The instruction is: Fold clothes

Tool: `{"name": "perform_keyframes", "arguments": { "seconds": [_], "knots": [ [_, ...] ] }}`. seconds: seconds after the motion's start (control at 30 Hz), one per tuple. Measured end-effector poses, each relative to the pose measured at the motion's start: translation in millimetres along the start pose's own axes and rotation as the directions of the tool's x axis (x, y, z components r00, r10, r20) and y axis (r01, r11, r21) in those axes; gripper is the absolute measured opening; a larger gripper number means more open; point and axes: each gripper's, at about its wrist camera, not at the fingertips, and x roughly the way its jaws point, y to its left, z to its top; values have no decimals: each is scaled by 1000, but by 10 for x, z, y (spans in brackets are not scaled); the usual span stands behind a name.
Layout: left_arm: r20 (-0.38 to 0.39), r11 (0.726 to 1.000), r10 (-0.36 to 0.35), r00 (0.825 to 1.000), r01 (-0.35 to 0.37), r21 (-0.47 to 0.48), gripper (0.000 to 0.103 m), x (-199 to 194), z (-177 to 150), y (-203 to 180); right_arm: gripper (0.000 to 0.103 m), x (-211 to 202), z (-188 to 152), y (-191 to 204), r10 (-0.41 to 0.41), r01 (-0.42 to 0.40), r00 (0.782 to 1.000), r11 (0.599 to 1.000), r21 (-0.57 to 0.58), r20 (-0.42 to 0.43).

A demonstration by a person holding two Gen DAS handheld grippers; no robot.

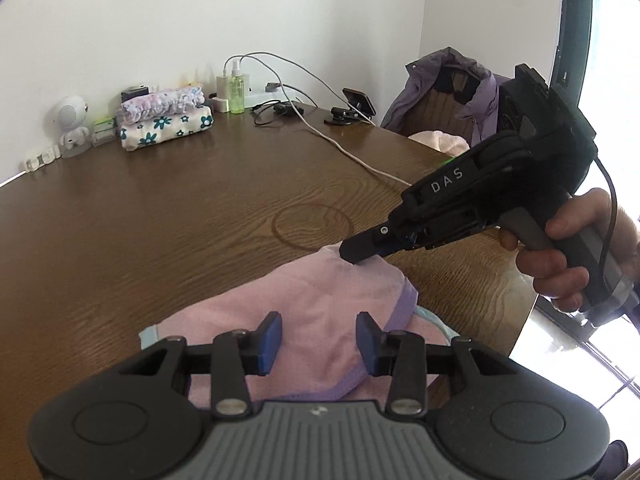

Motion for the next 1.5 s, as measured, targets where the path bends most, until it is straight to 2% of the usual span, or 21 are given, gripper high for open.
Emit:
{"name": "perform_keyframes", "arguments": {
  "seconds": [0.1,0.2,0.3,0.37,0.4,0.53,0.63,0.7,0.8,0.87,0.9,0.97,1.03,1.1,1.13,1.23,1.3,1.33,1.37,1.43,1.5],
  "knots": [
    [-12,1000,0,1000,0,-30,39,16,-24,35,2,8,-13,-97,16,-17,1000,997,76,21],
    [-13,1000,18,1000,-18,-1,39,19,-63,-4,2,-55,-42,-182,29,-37,998,988,151,58],
    [-10,1000,23,1000,-23,-3,40,24,-65,-7,4,-142,-69,-139,26,-40,995,988,149,93],
    [-10,1000,23,1000,-23,-11,40,27,-61,3,7,-194,-51,-108,0,-19,991,989,145,131],
    [-9,1000,26,1000,-26,-7,40,27,-62,-4,8,-163,-36,-103,4,-21,993,989,144,117],
    [-6,1000,30,1000,-30,-3,40,19,-72,-14,22,-38,20,-85,20,-29,998,990,140,64],
    [-5,999,28,1000,-28,-21,40,24,-72,-13,2,39,-17,-63,32,-42,997,990,135,74],
    [-2,999,26,1000,-26,-30,41,20,-71,-9,2,48,-38,-51,23,-35,995,991,132,93],
    [9,999,17,1000,-17,-51,41,-4,-58,26,6,-14,-53,-58,30,-41,995,992,120,94],
    [36,995,6,999,-3,-98,42,-106,-38,126,16,-108,-70,-41,19,-30,994,995,99,112],
    [53,990,4,999,4,-139,45,-178,-34,210,17,-169,-75,-15,9,-15,994,998,62,111],
    [70,977,17,997,-2,-212,53,-299,-66,394,17,-265,-97,61,-7,8,995,1000,-8,104],
    [63,966,41,997,-24,-258,53,-376,-115,543,17,-278,-132,144,-2,6,997,998,-59,71],
    [34,959,55,998,-44,-278,53,-359,-178,619,13,-224,-179,192,-6,10,999,996,-90,37],
    [16,959,67,998,-60,-276,53,-337,-203,626,4,-203,-197,207,-23,26,999,994,-106,32],
    [-7,957,114,993,-112,-269,52,-347,-249,631,3,-206,-210,229,-71,75,997,989,-126,42],
    [-5,947,88,996,-85,-311,53,-410,-284,679,6,-274,-205,241,-75,82,996,987,-137,53],
    [-5,939,68,998,-66,-339,54,-437,-305,707,11,-326,-200,246,-72,79,996,986,-143,59],
    [-13,929,58,998,-58,-366,56,-449,-328,727,28,-371,-203,258,-74,82,996,984,-155,58],
    [-34,907,47,998,-56,-417,61,-457,-367,761,49,-413,-227,319,-78,84,996,977,-198,39],
    [-36,905,40,999,-51,-423,62,-453,-392,748,49,-371,-272,399,-95,95,995,966,-242,15]
  ]
}}
